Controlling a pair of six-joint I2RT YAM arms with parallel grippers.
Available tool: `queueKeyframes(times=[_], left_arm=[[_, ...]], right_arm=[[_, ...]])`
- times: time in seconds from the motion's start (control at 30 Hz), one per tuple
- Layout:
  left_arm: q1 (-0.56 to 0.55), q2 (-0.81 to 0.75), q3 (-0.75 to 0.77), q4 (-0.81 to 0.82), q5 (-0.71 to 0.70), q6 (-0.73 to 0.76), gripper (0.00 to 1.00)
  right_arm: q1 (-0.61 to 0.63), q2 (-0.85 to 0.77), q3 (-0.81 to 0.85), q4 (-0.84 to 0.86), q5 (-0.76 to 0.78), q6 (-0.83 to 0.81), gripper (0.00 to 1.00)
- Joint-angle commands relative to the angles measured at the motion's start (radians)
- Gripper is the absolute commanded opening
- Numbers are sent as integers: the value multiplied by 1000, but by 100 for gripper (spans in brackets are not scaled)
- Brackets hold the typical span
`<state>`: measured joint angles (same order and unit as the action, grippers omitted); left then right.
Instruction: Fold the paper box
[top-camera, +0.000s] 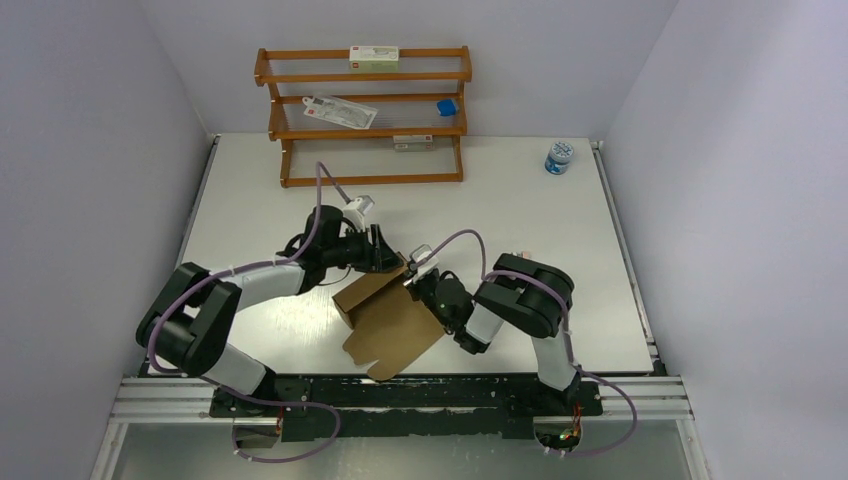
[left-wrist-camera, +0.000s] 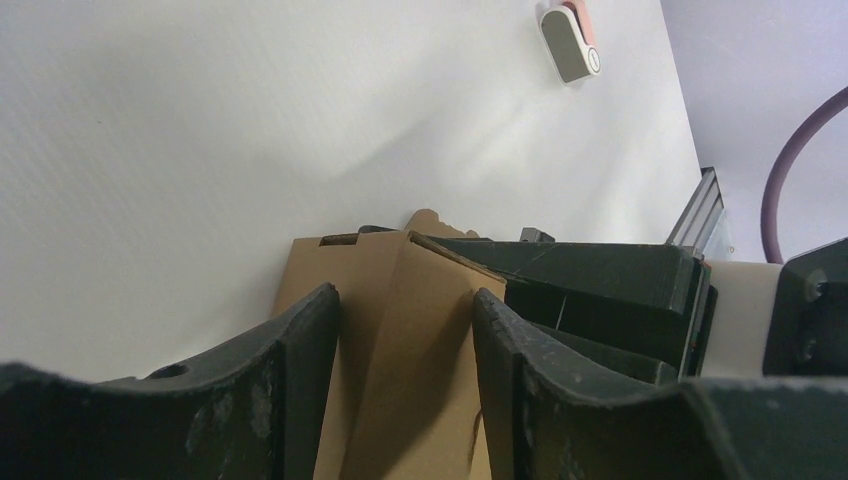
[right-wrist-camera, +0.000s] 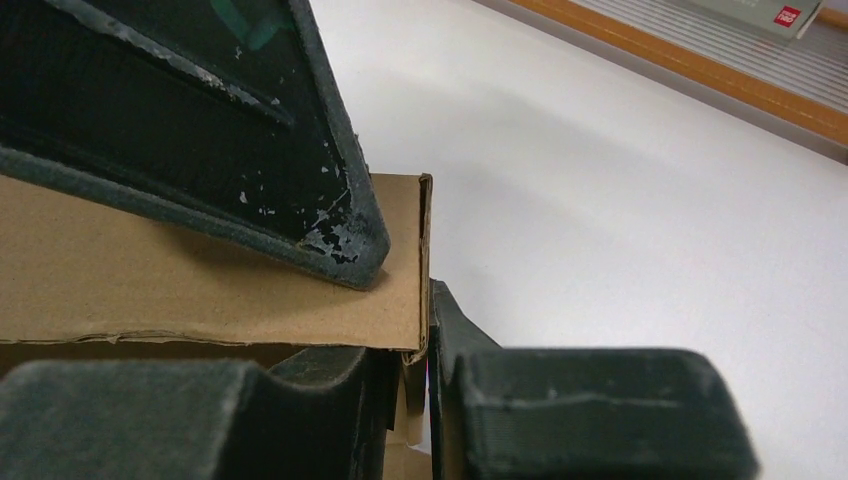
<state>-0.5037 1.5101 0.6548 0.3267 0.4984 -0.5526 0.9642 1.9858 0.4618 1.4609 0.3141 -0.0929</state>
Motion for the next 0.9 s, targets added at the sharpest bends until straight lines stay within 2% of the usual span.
queueKeyframes(times=[0.0,0.17,0.47,0.73,0.87], left_arm=[[-9,-37,-27,58,117,-59,55],[-9,-87,-44,50,116,-70,54],[-16,-104,-100,91,140,-104,54],[-25,-97,-113,109,146,-115,53],[-25,-106,-93,47,100,-71,55]], right_arm=[[19,45,9,118,137,-40,16],[27,67,4,175,216,-30,17],[30,70,24,153,251,0,17],[29,83,43,127,227,46,22],[30,85,37,129,161,68,29]])
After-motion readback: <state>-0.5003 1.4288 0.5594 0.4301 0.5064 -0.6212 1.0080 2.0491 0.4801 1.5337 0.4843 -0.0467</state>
